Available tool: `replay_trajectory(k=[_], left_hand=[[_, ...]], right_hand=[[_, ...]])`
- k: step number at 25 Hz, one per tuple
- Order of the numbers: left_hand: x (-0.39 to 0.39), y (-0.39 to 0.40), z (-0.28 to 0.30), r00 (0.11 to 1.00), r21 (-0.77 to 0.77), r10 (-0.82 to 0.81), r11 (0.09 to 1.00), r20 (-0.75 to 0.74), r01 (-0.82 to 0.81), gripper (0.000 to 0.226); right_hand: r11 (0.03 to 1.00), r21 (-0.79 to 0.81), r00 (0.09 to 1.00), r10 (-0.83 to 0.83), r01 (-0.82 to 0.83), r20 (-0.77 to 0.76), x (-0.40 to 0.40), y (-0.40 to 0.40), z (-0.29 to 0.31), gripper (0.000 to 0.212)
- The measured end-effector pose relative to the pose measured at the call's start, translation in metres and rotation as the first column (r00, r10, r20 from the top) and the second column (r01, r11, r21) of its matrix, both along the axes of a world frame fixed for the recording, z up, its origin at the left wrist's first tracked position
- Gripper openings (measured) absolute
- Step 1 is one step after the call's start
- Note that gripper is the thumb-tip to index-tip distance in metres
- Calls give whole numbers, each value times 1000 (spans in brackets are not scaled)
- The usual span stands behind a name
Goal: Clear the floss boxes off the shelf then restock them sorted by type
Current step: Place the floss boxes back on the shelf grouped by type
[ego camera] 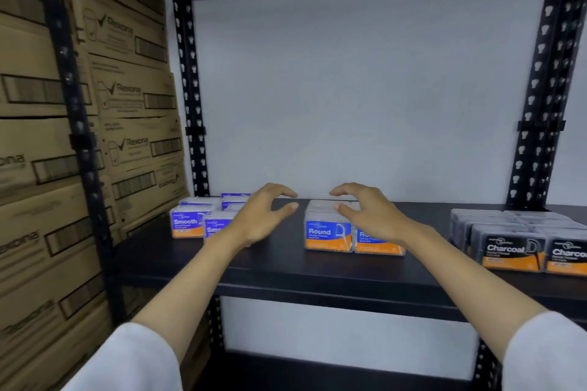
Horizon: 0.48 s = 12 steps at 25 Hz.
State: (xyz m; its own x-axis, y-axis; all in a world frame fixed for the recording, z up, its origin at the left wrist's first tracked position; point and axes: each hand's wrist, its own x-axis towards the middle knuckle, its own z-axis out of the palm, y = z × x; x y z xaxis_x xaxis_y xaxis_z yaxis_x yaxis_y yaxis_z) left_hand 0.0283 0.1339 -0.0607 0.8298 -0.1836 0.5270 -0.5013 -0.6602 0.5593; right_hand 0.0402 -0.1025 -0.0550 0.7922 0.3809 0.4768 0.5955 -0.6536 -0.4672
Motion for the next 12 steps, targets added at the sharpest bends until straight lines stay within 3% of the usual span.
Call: replay_trajectory(k=[6,9,12], left_hand=[[-21,108,-15,967,29,249,968,51,-250,25],[-15,146,-27,946,114,322,940,21,-322,35],[-5,161,-31,950,248,313,921,-13,-300,46]], right_hand=[[988,13,988,155,-155,25,-8,100,-9,27],[986,-28,986,162,-162,24,-5,143,-12,36],[972,-176,984,167,-154,63,-1,170,-19,51]])
